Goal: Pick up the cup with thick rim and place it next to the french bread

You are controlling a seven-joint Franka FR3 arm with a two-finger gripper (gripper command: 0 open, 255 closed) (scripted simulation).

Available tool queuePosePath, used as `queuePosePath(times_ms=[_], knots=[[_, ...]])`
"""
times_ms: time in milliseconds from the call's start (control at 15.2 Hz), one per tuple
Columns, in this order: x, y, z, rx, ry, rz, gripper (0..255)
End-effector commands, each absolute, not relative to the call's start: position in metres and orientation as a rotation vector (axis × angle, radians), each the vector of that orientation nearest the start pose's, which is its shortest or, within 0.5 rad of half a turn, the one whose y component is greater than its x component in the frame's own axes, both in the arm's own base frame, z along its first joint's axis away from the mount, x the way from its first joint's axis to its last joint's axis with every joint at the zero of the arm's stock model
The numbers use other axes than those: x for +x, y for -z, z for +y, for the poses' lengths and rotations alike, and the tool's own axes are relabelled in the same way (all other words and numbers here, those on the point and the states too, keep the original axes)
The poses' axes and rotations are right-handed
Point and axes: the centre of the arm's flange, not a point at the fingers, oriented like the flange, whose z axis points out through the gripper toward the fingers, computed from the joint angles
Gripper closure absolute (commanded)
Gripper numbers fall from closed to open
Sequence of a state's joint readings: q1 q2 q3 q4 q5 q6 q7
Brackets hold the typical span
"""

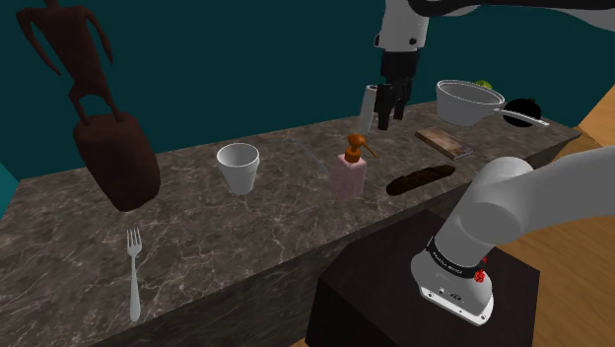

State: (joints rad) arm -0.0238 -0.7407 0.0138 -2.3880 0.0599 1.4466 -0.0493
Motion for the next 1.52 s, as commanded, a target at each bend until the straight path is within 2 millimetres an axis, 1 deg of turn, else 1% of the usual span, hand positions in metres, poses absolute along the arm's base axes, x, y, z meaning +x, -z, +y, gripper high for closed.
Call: queuePosePath(times_ms=[0,726,1452], knots=[[0.302,-0.553,0.005,-3.069,-0.307,-0.056,0],[0.398,-0.491,0.072,-3.078,-0.164,0.039,0],[0.504,-0.438,0.133,-3.078,-0.022,0.134,0]])
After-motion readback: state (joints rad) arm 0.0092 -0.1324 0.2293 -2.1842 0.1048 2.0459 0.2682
